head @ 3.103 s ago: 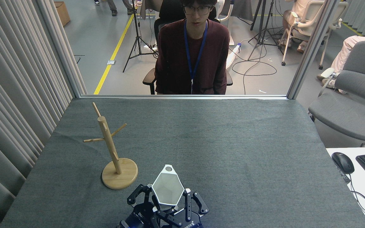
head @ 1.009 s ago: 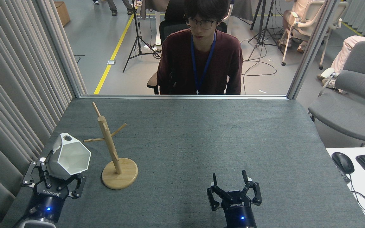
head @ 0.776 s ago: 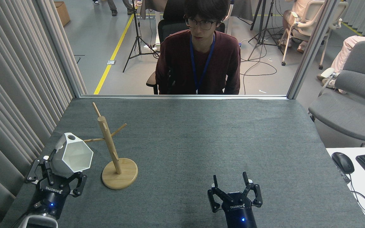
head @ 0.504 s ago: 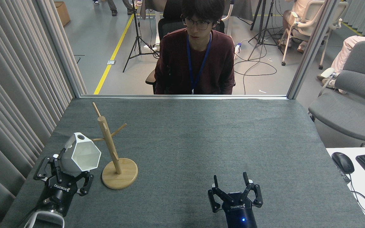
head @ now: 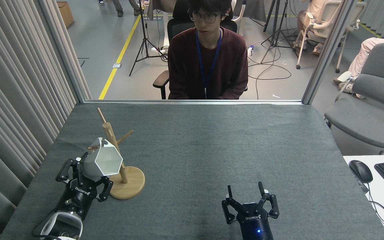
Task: Hang cup on storage rack
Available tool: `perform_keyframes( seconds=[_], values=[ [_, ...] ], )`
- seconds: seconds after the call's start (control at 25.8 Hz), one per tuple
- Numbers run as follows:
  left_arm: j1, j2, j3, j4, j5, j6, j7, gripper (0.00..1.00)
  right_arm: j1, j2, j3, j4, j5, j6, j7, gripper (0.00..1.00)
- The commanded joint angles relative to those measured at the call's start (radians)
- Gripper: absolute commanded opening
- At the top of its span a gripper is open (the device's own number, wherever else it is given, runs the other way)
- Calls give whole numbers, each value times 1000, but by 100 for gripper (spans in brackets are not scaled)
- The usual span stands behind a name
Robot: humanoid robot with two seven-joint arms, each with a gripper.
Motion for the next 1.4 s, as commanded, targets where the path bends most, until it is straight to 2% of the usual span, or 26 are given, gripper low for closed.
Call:
perform_keyframes(
  seconds=[0.0, 0.04, 0.08, 0.12, 0.43, 0.7, 0.89, 1.05, 1.12, 1.24, 1.36],
  values=[
    [-11, 1, -23, 27, -1, 22, 2, 58, -2, -1, 0, 1, 0, -1, 0, 98],
    [-11, 0, -26, 29, -1, 23, 2, 64, -2, -1, 0, 1, 0, -1, 0, 98],
    [-11, -3, -25, 27, 2, 25, 2, 79, -2, -1, 0, 1, 0, 0, 0, 98],
    [-11, -5, -25, 27, 6, 25, 4, 98, -2, -1, 0, 3, 0, 0, -1, 98],
    [9, -8, -25, 16, 14, 14, 2, 99, -2, -1, 0, 8, 0, 0, -1, 98],
    [94, -11, -13, -13, 31, 15, 2, 99, -4, -1, 0, 14, 0, 0, -1, 98],
    [152, 9, 15, -53, 247, -14, -7, 99, -1, -1, -2, 14, 0, -1, -1, 98],
    [173, 8, 133, -155, 545, -205, -76, 99, 10, -21, -3, -2, -14, -21, -6, 98],
    [190, 3, 147, -197, 652, -224, -133, 99, 19, -27, -3, -18, -66, -24, -10, 98],
    [242, -40, 142, -240, 720, -221, -140, 99, 64, -56, -5, -65, -129, -26, -12, 98],
    [264, -120, 139, -232, 727, -235, -150, 99, 100, -79, -6, -114, -144, -37, -38, 98]
  ],
)
